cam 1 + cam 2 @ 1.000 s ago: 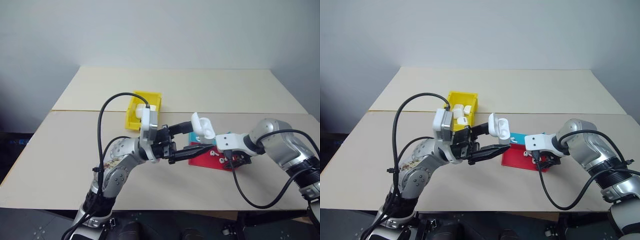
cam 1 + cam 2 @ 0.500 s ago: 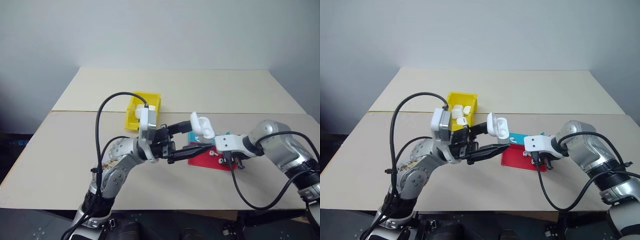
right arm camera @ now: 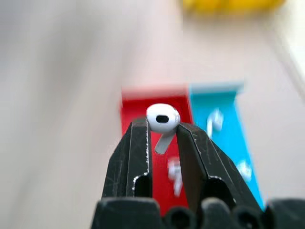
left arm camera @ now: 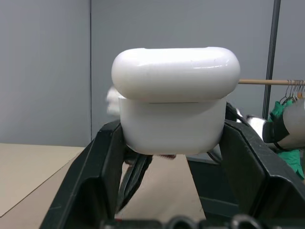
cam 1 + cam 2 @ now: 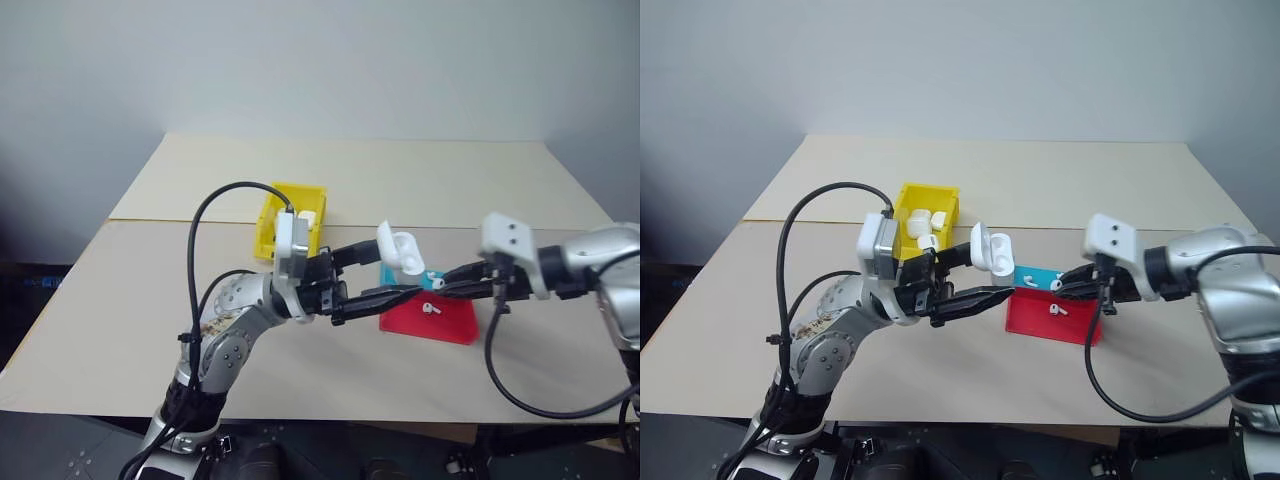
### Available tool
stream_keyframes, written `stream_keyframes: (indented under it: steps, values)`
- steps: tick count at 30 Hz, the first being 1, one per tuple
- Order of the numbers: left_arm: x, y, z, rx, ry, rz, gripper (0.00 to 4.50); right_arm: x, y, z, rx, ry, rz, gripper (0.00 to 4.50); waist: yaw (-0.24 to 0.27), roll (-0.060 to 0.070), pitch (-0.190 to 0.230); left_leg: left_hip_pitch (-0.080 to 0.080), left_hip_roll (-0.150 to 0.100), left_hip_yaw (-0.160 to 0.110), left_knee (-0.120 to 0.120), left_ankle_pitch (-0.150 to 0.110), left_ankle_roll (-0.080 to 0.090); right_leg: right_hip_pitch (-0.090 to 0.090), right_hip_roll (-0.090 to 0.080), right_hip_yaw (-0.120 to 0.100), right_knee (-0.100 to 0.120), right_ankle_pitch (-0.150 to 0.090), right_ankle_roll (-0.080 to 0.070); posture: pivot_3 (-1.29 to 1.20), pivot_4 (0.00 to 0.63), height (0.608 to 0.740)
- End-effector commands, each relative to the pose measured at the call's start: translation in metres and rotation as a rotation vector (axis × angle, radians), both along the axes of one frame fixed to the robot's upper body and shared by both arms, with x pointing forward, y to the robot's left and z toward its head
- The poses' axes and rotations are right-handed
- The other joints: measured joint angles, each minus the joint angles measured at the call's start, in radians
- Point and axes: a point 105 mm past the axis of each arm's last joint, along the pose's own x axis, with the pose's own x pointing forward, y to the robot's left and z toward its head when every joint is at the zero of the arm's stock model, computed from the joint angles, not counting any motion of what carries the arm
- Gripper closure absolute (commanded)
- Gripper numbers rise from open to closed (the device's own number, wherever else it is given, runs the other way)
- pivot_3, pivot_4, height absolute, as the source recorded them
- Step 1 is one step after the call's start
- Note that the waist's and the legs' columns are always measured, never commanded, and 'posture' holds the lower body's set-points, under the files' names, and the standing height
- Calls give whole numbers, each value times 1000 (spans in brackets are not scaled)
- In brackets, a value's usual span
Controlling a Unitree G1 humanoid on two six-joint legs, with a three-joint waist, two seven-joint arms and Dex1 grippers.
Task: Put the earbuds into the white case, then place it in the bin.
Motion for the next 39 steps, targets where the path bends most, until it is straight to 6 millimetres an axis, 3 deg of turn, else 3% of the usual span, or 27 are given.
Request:
stream_keyframes:
  steps: [1, 8, 12, 19, 28, 35, 39]
  values:
    - [-2, -1, 9, -17, -26, -18, 1757, -19, 6, 51, 309, -165, -15, 3892, -2, 0, 0, 0, 0, 0, 0, 0, 0, 0, 0, 0, 0, 0, 0, 0, 150, 740]
    - [-2, -3, 10, 14, -51, -61, 1757, -47, 36, 88, 599, -228, 113, 3892, -6, 1, 0, 0, 0, 0, -1, 0, 0, -1, 0, 0, 1, 0, 0, 0, 150, 740]
    - [-1, -3, 10, 25, -66, -77, 1757, -58, 51, 94, 635, -210, 187, 3892, -5, 1, 0, 0, 0, 0, -1, 0, 1, -1, 0, 0, 0, 0, 0, 0, 150, 740]
    - [0, -4, 11, 30, -80, -87, 1757, -61, 62, 77, 575, -158, 192, 3892, -4, 1, 0, 0, 0, 0, -1, -1, 1, -1, 0, 0, 0, 0, 0, 0, 150, 740]
    - [-1, -2, 11, 30, -84, -81, 1757, -49, 55, 69, 509, -165, 126, 3892, -6, 1, 0, 0, 0, 0, -1, -1, 1, -1, 0, 0, 0, 0, 0, 0, 150, 740]
    - [-2, -3, 11, 27, -84, -77, 1757, -51, 56, 57, 397, -142, 159, 3892, -5, 0, 0, -1, 0, 0, -1, -1, 1, -1, 0, 0, -1, 0, 0, 0, 150, 740]
    - [-1, -3, 12, 26, -83, -74, 1757, -55, 59, 55, 350, -137, 198, 2641, -6, 0, 0, -1, 0, 0, -1, -1, 2, -1, 0, 0, -1, 0, 0, 0, 150, 740]
